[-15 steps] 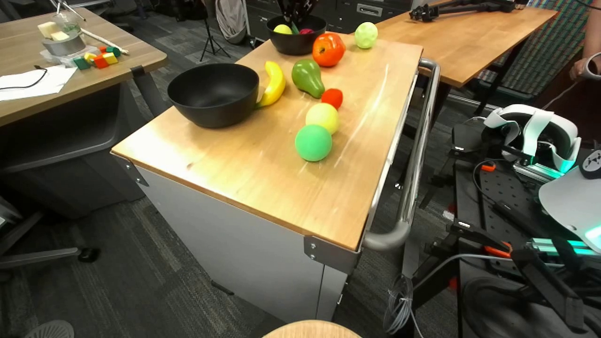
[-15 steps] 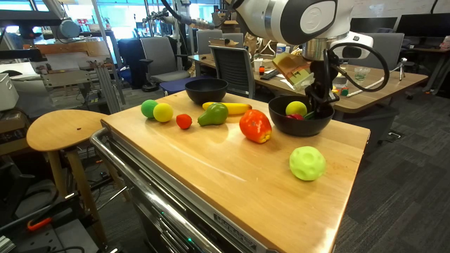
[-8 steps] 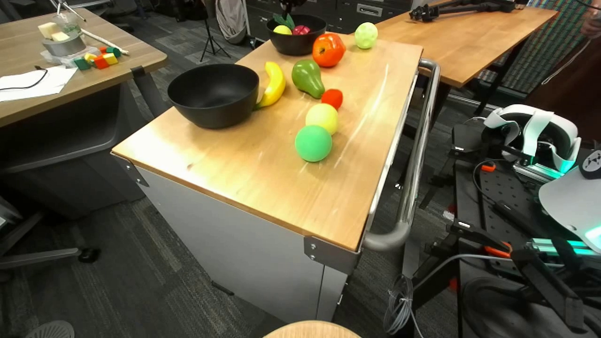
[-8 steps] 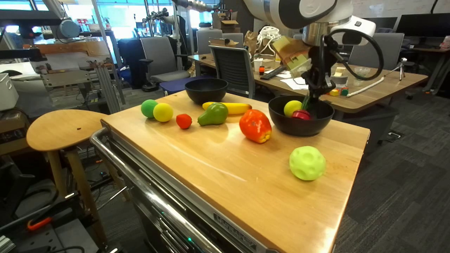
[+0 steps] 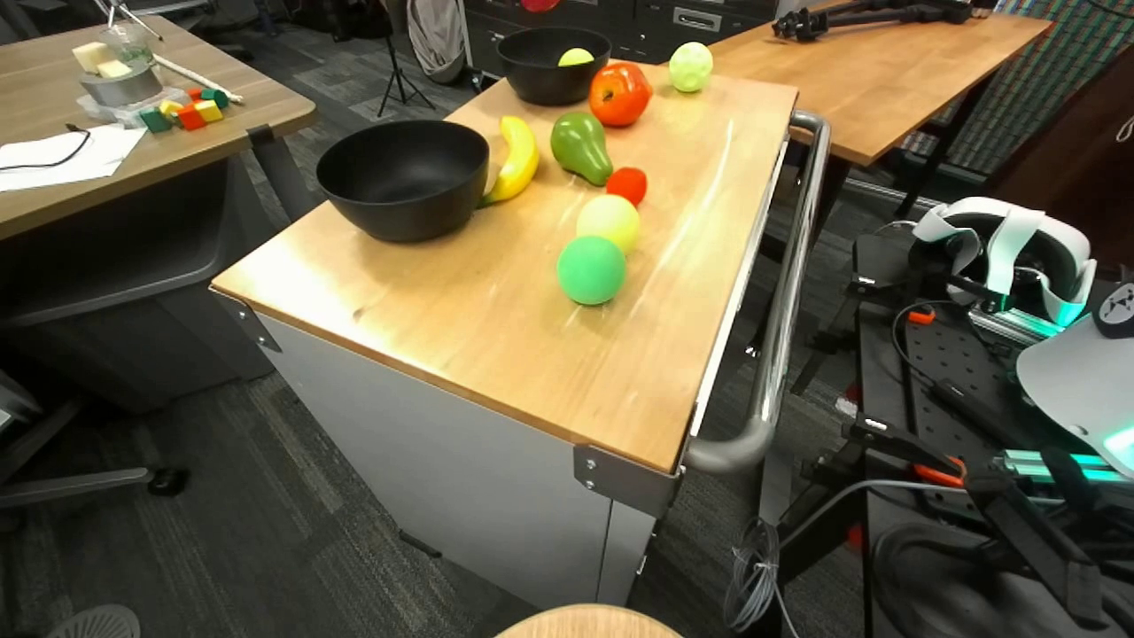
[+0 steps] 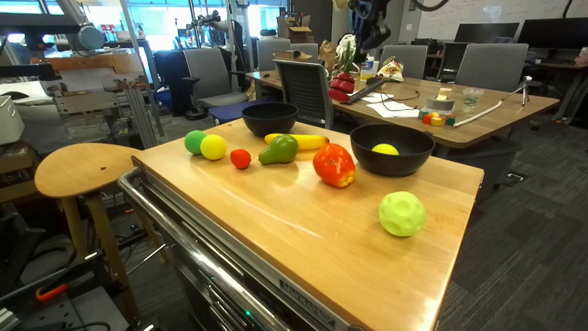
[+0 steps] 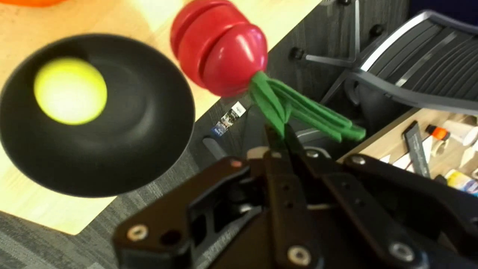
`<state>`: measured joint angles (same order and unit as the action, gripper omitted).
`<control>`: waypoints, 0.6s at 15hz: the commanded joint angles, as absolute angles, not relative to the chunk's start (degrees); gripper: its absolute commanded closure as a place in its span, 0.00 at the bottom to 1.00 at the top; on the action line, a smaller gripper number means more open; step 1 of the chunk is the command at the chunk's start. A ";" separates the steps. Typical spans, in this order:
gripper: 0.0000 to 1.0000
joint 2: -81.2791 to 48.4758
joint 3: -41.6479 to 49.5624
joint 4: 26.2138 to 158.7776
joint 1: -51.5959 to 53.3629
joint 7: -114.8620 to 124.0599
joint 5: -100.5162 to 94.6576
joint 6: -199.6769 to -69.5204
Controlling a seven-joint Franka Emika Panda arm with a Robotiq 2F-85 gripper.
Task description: Pick the fruits in the bowls and put them on the table
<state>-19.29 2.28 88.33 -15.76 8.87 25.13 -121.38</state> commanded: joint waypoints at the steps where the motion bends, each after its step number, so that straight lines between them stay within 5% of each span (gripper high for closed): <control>1: 0.99 -11.59 3.43 96.93 -14.62 5.09 25.75 -118.28; 9: 0.99 -7.10 6.74 114.03 -12.24 -1.04 13.49 -122.82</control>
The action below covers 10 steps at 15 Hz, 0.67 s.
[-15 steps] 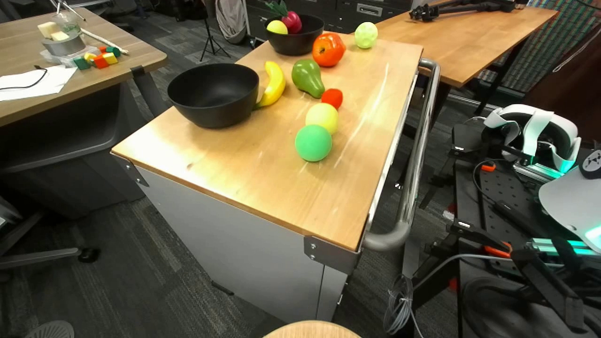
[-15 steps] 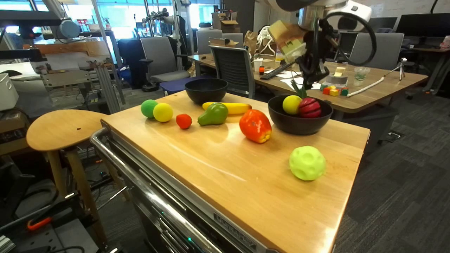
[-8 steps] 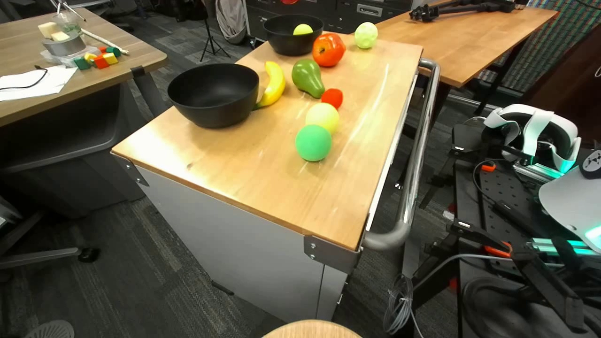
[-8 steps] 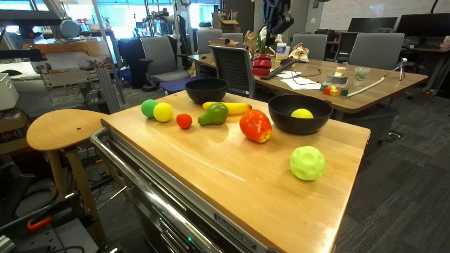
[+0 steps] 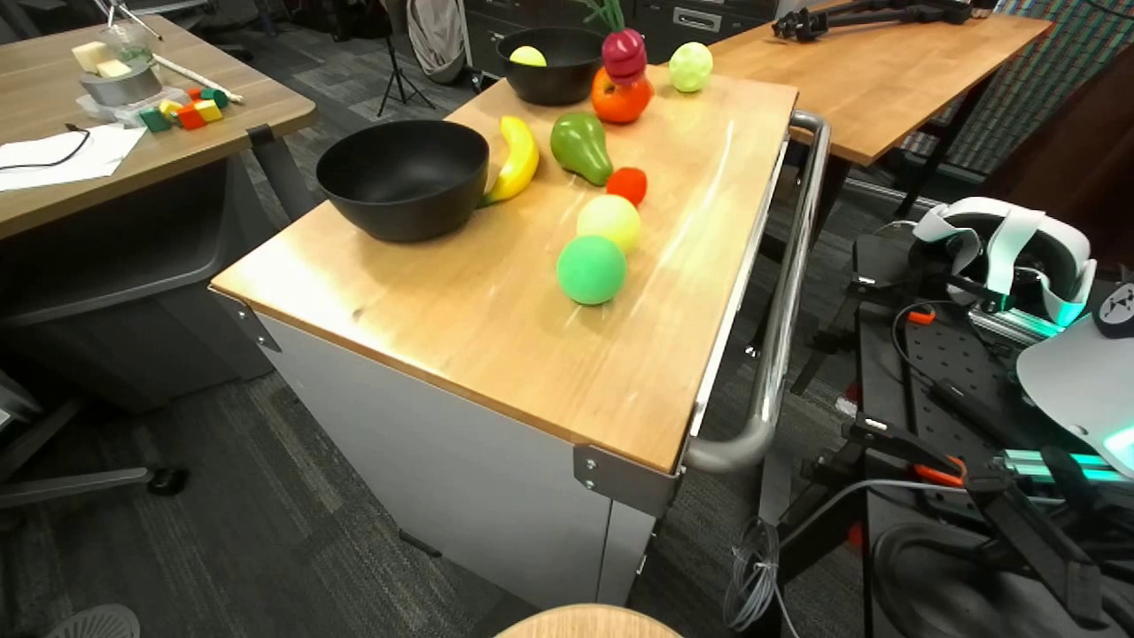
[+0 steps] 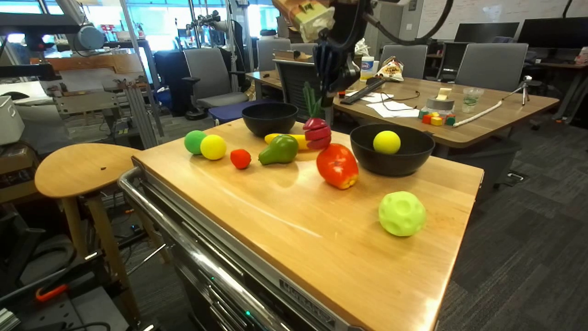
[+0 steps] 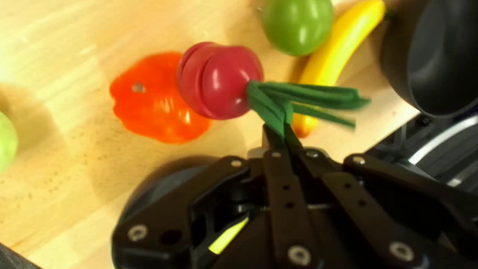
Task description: Pick the fruits in the bowls and put them on the table
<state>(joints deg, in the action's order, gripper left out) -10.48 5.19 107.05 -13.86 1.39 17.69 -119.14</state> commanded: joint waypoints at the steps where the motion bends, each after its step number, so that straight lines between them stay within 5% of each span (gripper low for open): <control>1: 0.99 -7.07 6.97 115.59 -12.09 -1.45 11.93 -123.91; 5: 0.95 -7.22 7.52 120.14 -11.56 -1.55 7.00 -127.93; 6: 0.70 -7.17 7.64 120.89 -11.40 -0.98 5.79 -128.62; 8: 0.68 -6.54 7.53 121.92 -11.19 -1.18 4.80 -129.03; 10: 0.53 -4.84 7.10 122.03 -10.59 -1.69 3.84 -128.19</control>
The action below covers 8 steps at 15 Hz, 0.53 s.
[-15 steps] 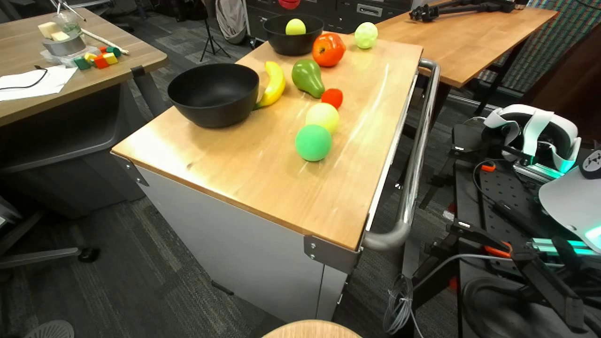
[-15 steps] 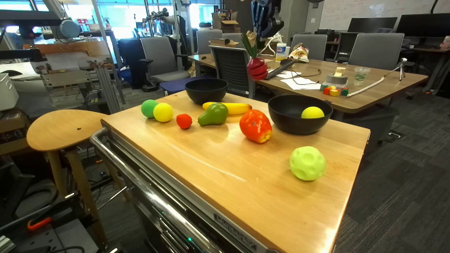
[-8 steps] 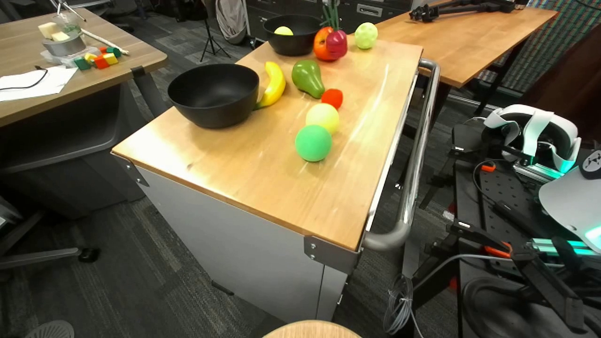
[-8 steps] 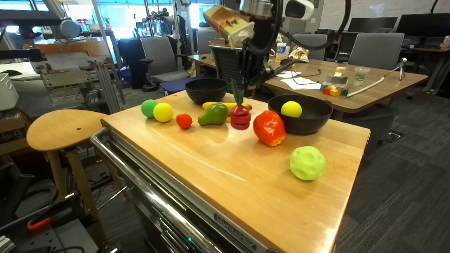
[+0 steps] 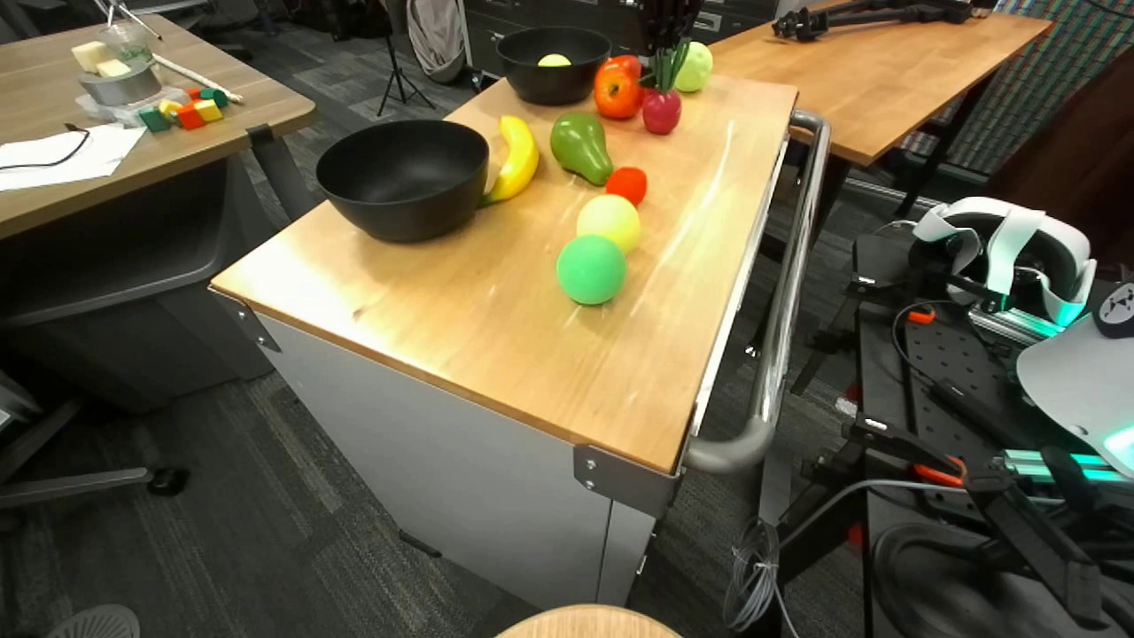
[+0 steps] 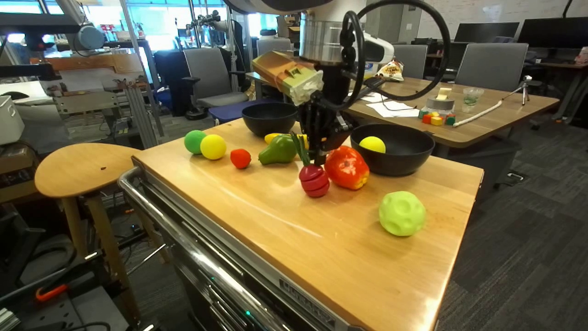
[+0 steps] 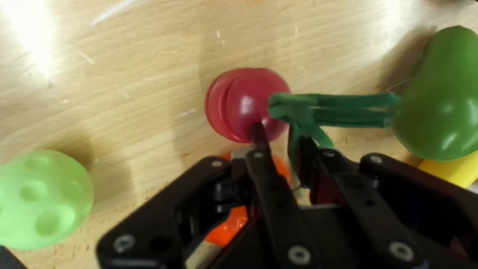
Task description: Pick the fruits in the bowls and put them on the table
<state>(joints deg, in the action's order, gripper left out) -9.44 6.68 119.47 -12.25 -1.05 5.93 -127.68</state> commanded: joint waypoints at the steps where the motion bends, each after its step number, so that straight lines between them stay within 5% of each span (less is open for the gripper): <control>1: 0.45 -3.45 6.85 121.23 -10.07 -1.95 2.99 -126.87; 6: 0.07 -1.43 6.73 110.28 -8.50 -0.53 0.83 -121.03; 8: 0.00 -4.65 7.67 102.67 -9.23 0.70 2.46 -116.98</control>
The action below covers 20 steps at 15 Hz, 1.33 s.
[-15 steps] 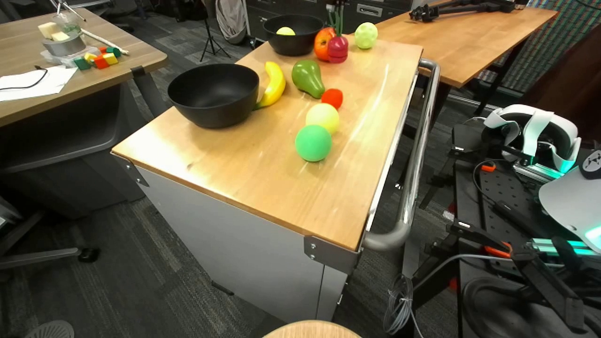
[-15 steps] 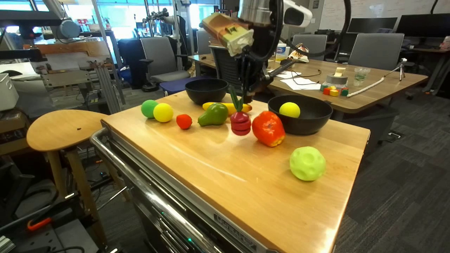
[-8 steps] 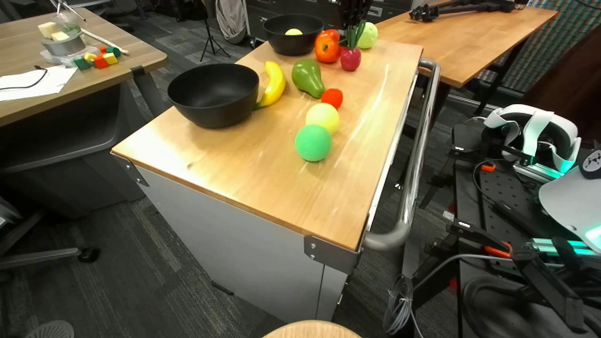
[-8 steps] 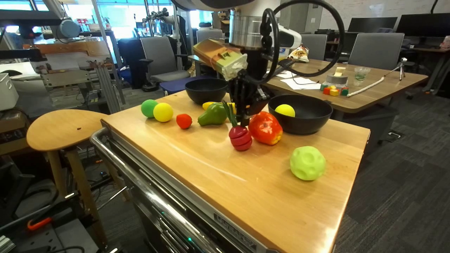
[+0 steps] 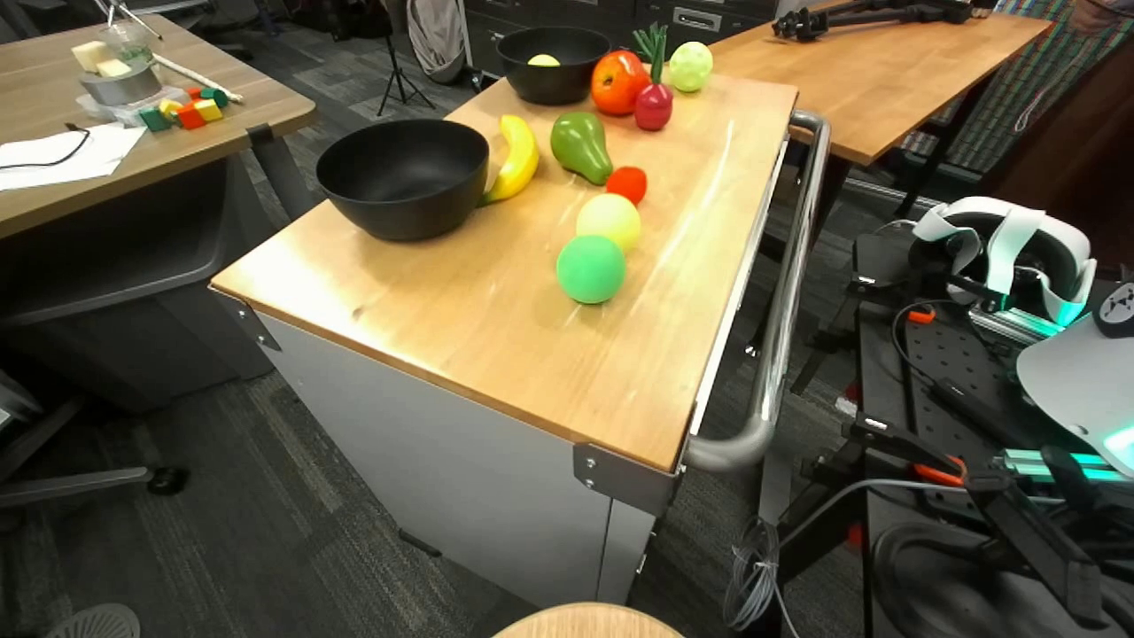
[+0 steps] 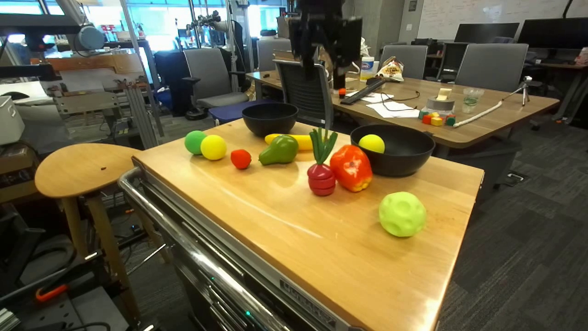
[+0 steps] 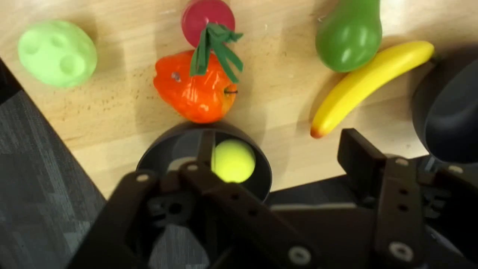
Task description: Pick the fruits in the bowls and put them on the table
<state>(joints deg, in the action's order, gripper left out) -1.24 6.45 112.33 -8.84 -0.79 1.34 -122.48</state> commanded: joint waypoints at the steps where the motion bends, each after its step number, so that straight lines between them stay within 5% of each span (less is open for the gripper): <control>1: 0.00 -7.19 8.44 98.54 -9.85 1.45 3.73 -114.57; 4: 0.00 -13.66 10.69 89.33 -11.89 5.83 7.63 -109.19; 5: 0.00 -7.58 9.79 97.73 -10.72 3.17 5.66 -113.30; 20: 0.00 -22.64 9.11 92.36 -13.62 0.85 14.43 -123.96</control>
